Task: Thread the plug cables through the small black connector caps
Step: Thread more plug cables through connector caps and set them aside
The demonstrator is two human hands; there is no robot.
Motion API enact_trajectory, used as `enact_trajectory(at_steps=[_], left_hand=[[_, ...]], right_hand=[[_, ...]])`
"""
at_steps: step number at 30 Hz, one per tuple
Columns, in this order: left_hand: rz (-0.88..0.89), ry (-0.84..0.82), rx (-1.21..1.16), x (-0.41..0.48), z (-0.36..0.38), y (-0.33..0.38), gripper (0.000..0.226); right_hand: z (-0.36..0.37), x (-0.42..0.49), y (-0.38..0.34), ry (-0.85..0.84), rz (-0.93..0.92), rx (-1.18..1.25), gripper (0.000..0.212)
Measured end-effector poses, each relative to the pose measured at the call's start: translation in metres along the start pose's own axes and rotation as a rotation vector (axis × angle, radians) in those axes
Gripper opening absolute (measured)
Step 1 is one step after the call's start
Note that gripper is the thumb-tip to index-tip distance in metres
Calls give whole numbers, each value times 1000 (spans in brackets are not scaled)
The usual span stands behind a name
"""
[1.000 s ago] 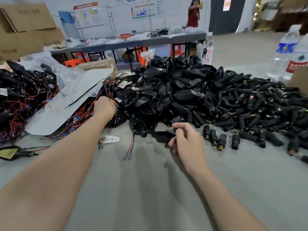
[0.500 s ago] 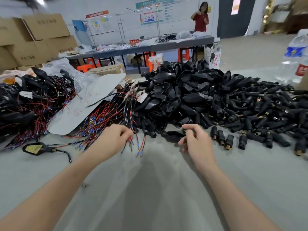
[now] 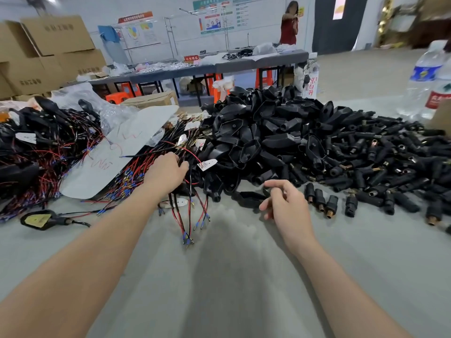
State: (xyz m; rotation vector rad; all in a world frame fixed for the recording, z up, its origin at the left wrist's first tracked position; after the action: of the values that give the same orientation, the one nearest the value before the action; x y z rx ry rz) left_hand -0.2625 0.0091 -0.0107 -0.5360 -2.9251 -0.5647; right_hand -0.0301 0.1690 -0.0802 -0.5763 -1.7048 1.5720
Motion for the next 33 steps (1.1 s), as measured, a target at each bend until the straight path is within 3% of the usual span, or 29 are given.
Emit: enact_trajectory(at_steps=[5, 12, 14, 17, 20, 25, 27, 28, 31, 33], left_hand=[[-66, -32, 43, 21, 9, 0, 17], [-114, -238, 57, 27, 2, -4, 23], [-160, -318, -13, 26, 5, -8, 30], [-285, -369, -213, 23, 5, -17, 14], [-299, -247, -334, 30, -15, -20, 14], [-105, 267, -163, 44, -89, -1, 34], [-87, 345, -101, 45, -104, 0, 37], [-87, 278, -35, 45, -104, -1, 36], [-182, -133, 181, 42, -89, -19, 32], [-229, -252, 181, 38, -91, -25, 28]], right_hand=[[0, 3, 3, 6, 16, 36, 30], [0, 2, 3, 3, 14, 44, 30], [-1, 2, 3, 5, 13, 46, 30], [-2, 2, 3, 6, 11, 46, 30], [-1, 2, 3, 4, 11, 43, 31], [-1, 3, 3, 7, 5, 29, 30], [-2, 3, 2, 9, 4, 22, 31], [-2, 2, 2, 10, 4, 17, 31], [-1, 1, 1, 9, 6, 13, 30], [-1, 1, 1, 6, 8, 25, 30]])
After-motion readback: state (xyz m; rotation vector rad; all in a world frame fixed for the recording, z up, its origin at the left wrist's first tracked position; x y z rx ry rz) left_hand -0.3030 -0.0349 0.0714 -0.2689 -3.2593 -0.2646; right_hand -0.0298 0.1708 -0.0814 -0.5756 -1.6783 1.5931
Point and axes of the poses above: each hand's wrist, its own x-axis towards the middle knuckle, its own z-axis out of the palm, y = z × x, the point moved 4 cm from there along x, towards the middle knuckle, and after that the axes turned 7 degrees about -z, right-handed, at the moved point
